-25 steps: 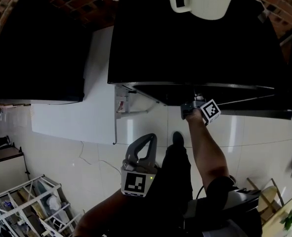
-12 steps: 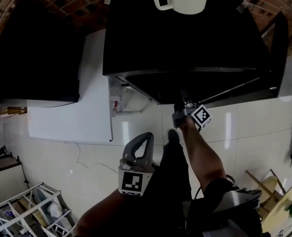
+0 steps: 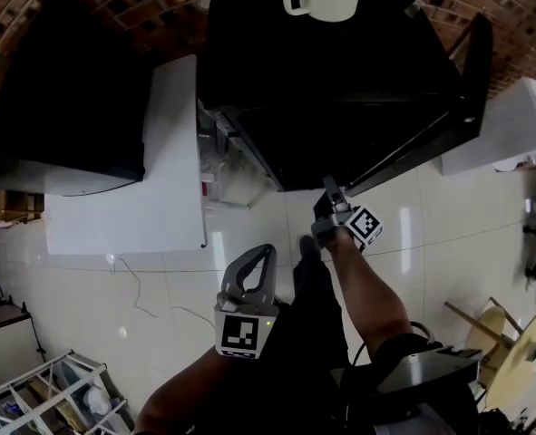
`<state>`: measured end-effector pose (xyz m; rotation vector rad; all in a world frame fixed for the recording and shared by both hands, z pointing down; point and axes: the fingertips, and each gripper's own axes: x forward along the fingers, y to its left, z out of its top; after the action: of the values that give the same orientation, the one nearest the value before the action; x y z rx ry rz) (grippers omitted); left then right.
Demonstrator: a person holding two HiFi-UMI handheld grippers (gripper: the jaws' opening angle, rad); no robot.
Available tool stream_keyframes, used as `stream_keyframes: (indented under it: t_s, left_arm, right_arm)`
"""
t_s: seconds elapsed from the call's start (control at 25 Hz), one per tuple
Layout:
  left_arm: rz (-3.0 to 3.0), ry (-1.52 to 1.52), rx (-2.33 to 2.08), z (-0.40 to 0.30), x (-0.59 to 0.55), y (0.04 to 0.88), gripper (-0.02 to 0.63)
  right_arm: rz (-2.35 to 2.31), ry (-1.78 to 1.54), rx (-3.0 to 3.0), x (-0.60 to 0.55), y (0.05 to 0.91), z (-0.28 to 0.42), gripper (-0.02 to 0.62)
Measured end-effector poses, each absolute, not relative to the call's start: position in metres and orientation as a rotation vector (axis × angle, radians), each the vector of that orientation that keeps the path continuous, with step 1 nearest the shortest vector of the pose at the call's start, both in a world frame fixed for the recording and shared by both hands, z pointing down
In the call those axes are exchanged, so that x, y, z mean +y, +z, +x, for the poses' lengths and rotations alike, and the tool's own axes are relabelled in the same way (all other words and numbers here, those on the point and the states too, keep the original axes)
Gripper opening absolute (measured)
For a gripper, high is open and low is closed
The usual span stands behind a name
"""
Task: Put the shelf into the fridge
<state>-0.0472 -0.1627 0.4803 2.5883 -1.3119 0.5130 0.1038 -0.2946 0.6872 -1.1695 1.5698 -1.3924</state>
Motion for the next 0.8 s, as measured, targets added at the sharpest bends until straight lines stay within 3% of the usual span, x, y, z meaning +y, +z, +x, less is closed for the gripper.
stream_keyframes:
  t_s: [0.4,0.8]
  left_arm:
    - [2.63,0.392,-1.357,-0.096,-0.115,0.451,-0.006]
    - [2.664,0.256,-1.385,-0.144,-0.063,0.421,-0.006]
  right_arm:
    - [-1.146,-1.167,1.934,-0.232,0.589,0.057,0.15]
    - [-1.295,-0.989,2.172,-0.137,0.517,0.02,0.103]
